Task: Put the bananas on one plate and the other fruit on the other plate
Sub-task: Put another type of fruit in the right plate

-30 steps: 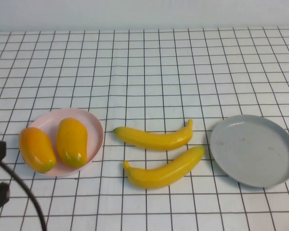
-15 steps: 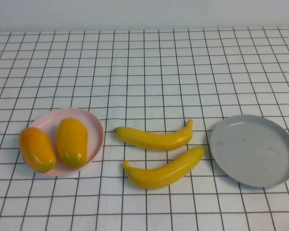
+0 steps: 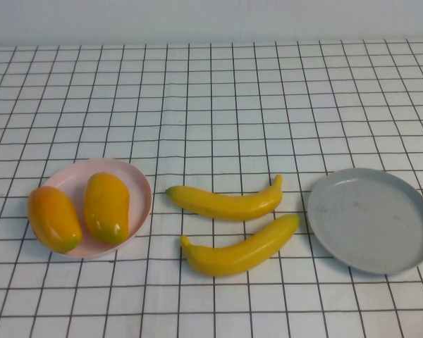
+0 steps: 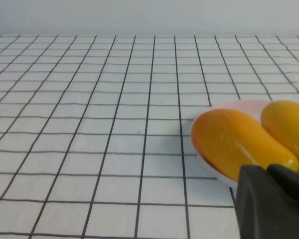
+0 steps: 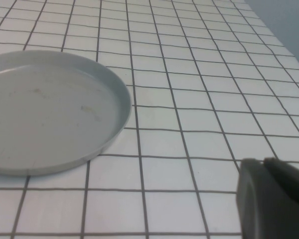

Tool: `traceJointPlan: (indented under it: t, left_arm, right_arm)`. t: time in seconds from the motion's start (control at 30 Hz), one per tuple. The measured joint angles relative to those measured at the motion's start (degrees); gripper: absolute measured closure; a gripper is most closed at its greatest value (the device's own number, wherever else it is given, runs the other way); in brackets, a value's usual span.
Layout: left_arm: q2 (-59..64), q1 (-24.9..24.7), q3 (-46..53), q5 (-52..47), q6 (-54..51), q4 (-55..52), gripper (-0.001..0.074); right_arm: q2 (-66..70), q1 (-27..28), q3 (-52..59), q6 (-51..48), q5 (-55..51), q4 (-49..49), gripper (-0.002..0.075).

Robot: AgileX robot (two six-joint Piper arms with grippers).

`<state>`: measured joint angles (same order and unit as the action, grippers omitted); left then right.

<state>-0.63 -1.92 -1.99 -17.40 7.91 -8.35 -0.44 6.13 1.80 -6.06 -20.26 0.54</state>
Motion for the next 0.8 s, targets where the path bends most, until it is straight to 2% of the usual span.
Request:
traceJointPlan:
  t: [0.2,0.4,0.8]
  left_arm:
    - [0.0,0.8,3.4,2.3,-7.9,4.9,0.0739]
    - [0.0,0.9,3.4,-1.2,-13.4,6.4,0.0739]
    - [0.0,0.9,3.4,-4.1,-14.3,7.2,0.0739]
  right_arm:
    - [0.0,0.0,0.0,0.0,0.0,0.0,0.0742]
    - [0.0,0.0,0.0,0.0,0.0,0.0,0.0743]
    - [0.0,0.0,0.0,0.0,0.0,0.0,0.0743]
